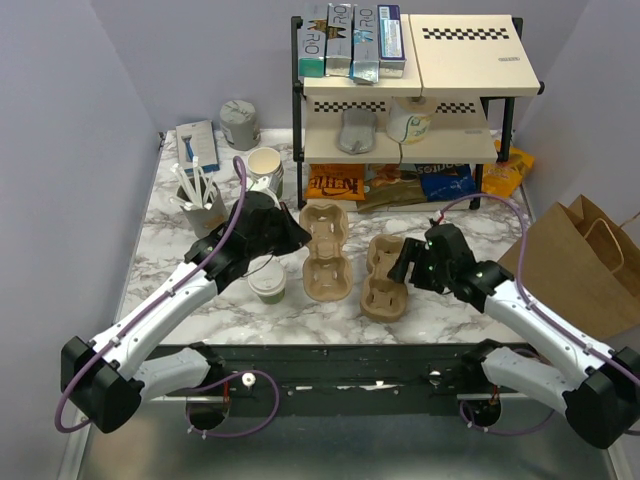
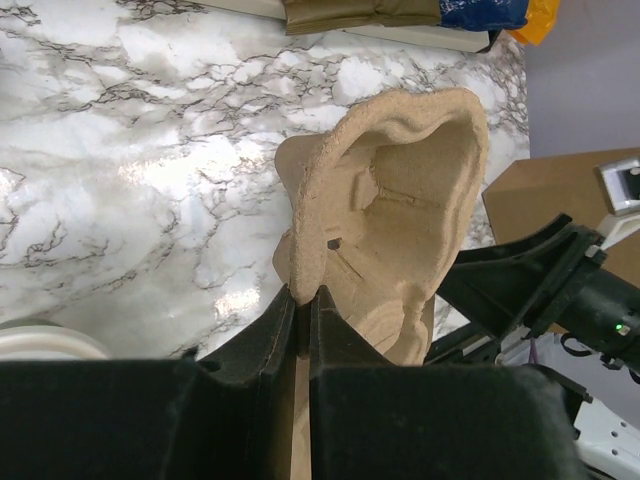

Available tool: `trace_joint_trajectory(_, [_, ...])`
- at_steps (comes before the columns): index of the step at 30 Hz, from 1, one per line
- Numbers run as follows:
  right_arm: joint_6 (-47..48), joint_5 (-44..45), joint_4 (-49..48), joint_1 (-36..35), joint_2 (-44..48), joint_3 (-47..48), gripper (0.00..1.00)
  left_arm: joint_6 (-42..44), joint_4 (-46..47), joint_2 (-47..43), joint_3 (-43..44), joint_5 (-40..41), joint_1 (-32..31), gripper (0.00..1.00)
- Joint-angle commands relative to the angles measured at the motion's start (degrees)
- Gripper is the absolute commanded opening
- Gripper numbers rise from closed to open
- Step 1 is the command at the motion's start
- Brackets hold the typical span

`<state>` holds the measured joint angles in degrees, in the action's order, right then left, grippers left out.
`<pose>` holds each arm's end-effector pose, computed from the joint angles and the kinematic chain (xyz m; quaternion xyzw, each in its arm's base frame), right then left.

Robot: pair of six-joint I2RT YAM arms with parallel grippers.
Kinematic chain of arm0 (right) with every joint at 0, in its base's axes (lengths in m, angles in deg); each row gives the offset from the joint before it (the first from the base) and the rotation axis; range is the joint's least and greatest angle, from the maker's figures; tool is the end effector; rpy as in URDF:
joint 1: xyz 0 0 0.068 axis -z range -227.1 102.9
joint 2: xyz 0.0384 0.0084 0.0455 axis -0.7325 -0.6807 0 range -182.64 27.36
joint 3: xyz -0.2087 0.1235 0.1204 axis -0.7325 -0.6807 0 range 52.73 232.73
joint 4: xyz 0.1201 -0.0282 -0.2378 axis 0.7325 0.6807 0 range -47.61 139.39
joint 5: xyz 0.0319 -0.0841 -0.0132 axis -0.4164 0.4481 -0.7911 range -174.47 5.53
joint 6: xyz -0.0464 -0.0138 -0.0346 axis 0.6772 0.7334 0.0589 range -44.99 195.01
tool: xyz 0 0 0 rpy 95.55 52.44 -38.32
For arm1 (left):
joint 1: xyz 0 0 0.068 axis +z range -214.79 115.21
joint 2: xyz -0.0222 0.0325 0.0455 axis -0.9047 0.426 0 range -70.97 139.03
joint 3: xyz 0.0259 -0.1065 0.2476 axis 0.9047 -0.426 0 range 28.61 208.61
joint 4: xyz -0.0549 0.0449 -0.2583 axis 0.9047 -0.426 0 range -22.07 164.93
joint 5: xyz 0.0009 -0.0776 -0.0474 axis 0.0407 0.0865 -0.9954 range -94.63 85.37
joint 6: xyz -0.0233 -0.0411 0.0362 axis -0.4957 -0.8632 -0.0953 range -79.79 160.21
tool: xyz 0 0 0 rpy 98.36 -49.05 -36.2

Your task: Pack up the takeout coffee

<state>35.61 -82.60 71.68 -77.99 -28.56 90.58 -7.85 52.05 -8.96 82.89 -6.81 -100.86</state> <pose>0.1818 0.1070 0.2228 0.0751 0.9285 0.1967 0.3059 0.2059 -0.1519 0.3104 -0.0813 0.8648 -0.3441 0.3566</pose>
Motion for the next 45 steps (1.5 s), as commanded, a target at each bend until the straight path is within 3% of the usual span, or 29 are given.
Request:
trace_joint_trajectory(1, [-0.24,-0.02,1.11,-0.04,-2.26,-2.16,0.79,0.5,0.11,0.91,-0.67,-0.72,0.3,0.04])
trace_joint_trajectory(6, [-1.03,1.12,1.11,-0.04,-6.04,-2.78,0.69,0.5,0.46,1.96,-0.67,-1.6,0.3,0.04])
trace_joint_trajectory(10, [-3.13,1.91,0.67,0.04,-6.31,-3.92,0.4,0.68,0.9,2.84,-0.76,-2.3,0.48,0.04])
trace_joint_trajectory(11, [-3.14,2.69,0.67,-0.04,-6.13,-4.09,0.38,0.77,0.99,3.02,-0.67,-2.39,0.48,0.04])
trace_joint_trajectory(18, [-1.39,0.07,0.06,-0.04,-3.94,-5.76,0.48,1.21,1.87,4.69,-0.4,-3.89,0.74,0.04])
trace_joint_trajectory(22, [-1.12,-0.73,0.76,-0.04,-1.91,-6.03,0.46,1.21,2.22,5.13,-0.32,-4.24,0.74,0.04])
trace_joint_trajectory(31, [-2.61,-1.25,0.06,0.04,-7.97,-5.59,0.45,1.21,2.13,4.95,-0.58,-4.15,0.83,0.04])
trace_joint_trajectory(33, [-3.4,-0.56,-0.38,0.05,-8.68,-4.8,0.4,1.21,2.22,4.95,-0.58,-4.07,0.92,0.04])
trace_joint_trajectory(35, [-4.98,0.85,-0.38,-0.04,-8.59,-4.01,0.27,1.38,2.31,4.95,-0.58,-4.33,1.01,0.03])
trace_joint_trajectory(37, [-6.47,4.62,0.75,-0.04,-7.2,-3.4,0.15,1.29,2.31,5.13,-0.58,-4.42,0.92,0.03])
trace_joint_trajectory(40, [-9.38,11.38,4.26,0.04,-5.08,-1.73,0.04,1.38,2.83,5.39,-0.84,-5.03,0.92,0.03])
trace_joint_trajectory(45, [-12.02,20.18,11.12,1.09,-1.39,0.12,0.02,1.47,4.15,6.1,-1.63,-7.58,1.01,0.03])
